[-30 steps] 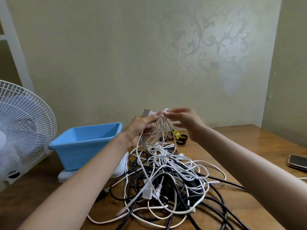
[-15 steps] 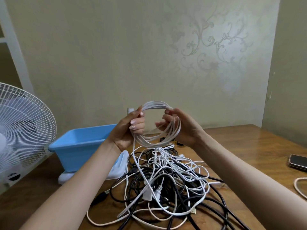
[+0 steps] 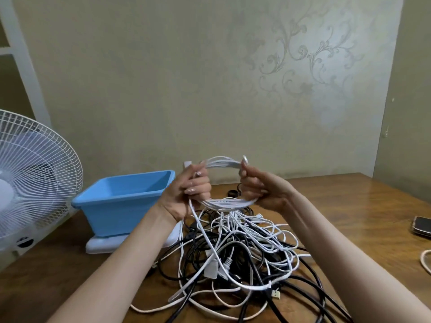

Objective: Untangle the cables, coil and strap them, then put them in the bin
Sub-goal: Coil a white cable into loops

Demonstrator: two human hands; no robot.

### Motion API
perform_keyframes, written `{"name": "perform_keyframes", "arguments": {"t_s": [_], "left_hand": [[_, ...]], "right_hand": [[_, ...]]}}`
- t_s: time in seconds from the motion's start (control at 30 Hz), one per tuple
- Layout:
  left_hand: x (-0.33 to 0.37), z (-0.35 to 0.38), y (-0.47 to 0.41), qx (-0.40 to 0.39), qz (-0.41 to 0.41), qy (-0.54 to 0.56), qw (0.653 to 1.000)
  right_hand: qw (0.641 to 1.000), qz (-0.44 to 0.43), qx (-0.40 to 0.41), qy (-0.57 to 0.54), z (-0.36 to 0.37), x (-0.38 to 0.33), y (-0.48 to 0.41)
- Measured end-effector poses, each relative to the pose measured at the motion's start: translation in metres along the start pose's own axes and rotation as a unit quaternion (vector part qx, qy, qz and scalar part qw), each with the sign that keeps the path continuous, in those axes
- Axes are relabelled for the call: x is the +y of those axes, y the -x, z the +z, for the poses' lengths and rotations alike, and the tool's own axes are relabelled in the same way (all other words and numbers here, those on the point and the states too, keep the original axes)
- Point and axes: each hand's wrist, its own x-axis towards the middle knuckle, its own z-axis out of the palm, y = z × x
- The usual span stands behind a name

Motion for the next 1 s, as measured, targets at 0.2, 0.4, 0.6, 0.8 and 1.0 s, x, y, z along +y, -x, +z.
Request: {"name": "perform_keyframes", "arguments": {"t_s": [0.2,0.4,0.6,0.8,1.0], "left_hand": [[0.003,-0.003,-0.001,0.041,-0.092,0.022,0.995],[-0.014,0.005,0.005,0.042,-0.104,-0.010,0.994],[-0.010,0.007,0.003,0.002,-0.034,-0.016,0.999],[0.000,0.016,-0.012,0.019,0.221,0.015,0.975],[0.014,0.022,-0.010,0.057,0.262,0.002,0.963]], "right_hand": [[0.999,0.037,0.025,0.028,0.000,0.004,0.015],[0.998,-0.011,0.067,0.014,0.008,-0.006,0.017],[0.986,-0.008,0.098,0.136,0.017,-0.014,0.016],[0.871,-0.176,0.297,0.350,0.029,0.016,0.042],[0.953,0.117,-0.097,0.261,0.027,0.041,0.069]]}}
